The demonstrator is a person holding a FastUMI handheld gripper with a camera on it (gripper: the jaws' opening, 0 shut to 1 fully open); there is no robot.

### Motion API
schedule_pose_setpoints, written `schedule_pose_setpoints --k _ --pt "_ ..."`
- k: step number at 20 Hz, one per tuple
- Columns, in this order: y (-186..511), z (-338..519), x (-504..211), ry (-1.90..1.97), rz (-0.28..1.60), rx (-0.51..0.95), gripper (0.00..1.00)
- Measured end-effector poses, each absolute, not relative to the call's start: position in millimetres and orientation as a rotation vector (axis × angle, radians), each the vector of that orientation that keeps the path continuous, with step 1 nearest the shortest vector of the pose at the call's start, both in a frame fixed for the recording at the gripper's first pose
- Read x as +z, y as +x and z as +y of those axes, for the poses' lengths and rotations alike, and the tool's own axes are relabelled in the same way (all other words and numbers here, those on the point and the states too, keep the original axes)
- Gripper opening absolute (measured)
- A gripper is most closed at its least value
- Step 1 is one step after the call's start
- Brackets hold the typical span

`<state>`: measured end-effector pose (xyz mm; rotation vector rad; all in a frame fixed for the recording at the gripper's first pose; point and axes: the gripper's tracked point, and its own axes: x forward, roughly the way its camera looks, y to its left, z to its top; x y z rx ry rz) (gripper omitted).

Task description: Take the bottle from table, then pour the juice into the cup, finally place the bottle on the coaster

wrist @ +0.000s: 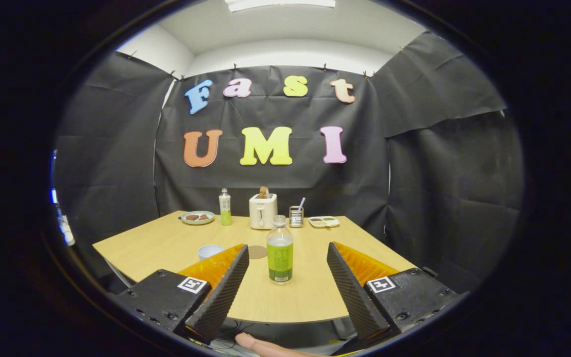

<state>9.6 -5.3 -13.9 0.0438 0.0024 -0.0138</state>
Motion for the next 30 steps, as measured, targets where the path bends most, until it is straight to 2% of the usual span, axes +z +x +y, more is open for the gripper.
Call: schedule_pose_setpoints --k 12,18,25,30 --pt "103 -10 -64 0.003 0.014 -0.002 1.0" --pt "156 6 -67 -0.019 -0.018 0.042 1.0" --pt "220 6 -73 -0.039 0.006 0.025 1.0" --pt "242 7 -75 -0.041 0.012 0.021 1.0"
